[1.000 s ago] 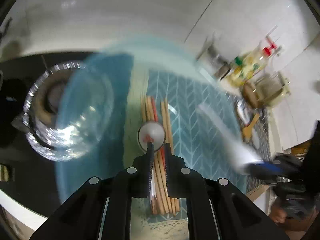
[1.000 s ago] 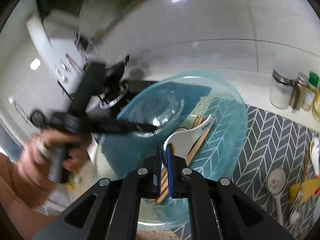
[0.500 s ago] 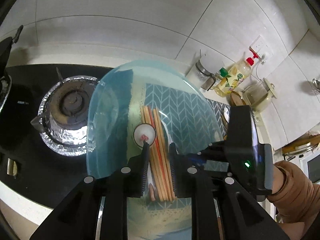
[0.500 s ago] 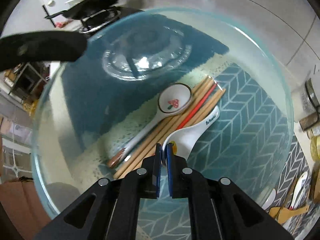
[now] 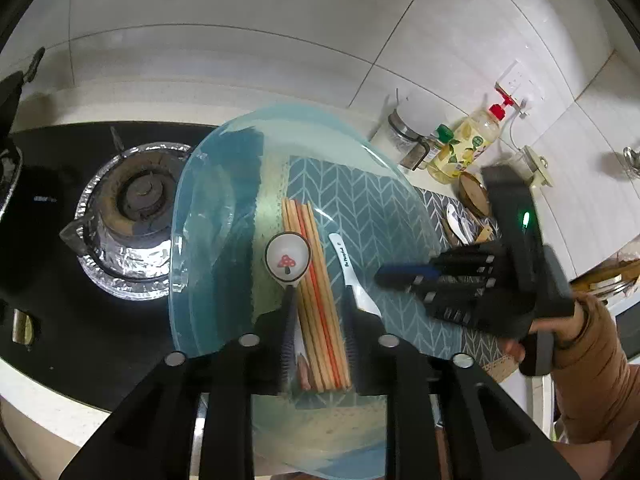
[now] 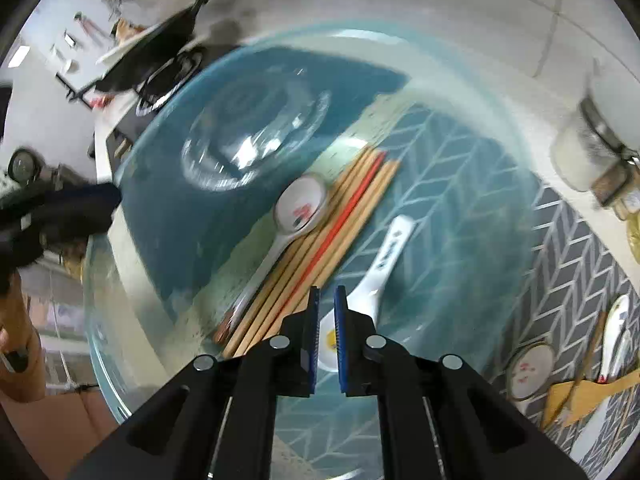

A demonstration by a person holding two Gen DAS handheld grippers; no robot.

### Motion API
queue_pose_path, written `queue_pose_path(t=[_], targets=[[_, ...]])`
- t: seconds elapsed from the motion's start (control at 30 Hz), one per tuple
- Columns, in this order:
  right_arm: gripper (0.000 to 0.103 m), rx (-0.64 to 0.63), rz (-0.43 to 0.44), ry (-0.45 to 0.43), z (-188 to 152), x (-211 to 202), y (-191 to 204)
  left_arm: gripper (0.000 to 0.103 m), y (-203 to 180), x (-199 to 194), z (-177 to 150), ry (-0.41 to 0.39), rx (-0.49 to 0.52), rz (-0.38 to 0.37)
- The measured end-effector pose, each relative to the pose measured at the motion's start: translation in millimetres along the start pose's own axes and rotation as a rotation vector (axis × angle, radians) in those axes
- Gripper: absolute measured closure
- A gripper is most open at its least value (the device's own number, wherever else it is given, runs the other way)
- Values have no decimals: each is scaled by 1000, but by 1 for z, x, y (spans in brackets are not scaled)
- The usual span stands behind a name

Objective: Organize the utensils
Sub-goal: 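Carry both white spoons into the blue basin and open both tools, then move both open tools back over the utensil pile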

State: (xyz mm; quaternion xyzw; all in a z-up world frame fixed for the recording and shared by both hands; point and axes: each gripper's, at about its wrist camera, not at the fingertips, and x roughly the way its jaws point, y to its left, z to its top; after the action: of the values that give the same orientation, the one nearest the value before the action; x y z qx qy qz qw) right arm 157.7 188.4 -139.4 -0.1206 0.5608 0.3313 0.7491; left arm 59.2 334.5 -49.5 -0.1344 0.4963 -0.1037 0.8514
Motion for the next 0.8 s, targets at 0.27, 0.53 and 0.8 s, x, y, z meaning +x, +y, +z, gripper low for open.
queue_pose_path(t=[0.27,0.53,0.8], targets=[[80,96,20,-12,5,-14,-18,69,-5,-2,0,-4,2,13],[80,224,-33,-424,-50,-132,-64,58,-62,-14,6,-59,88,-49],[80,422,-301,-542,-167,-174,-160,38,-199,41,2,-8,321,-187]])
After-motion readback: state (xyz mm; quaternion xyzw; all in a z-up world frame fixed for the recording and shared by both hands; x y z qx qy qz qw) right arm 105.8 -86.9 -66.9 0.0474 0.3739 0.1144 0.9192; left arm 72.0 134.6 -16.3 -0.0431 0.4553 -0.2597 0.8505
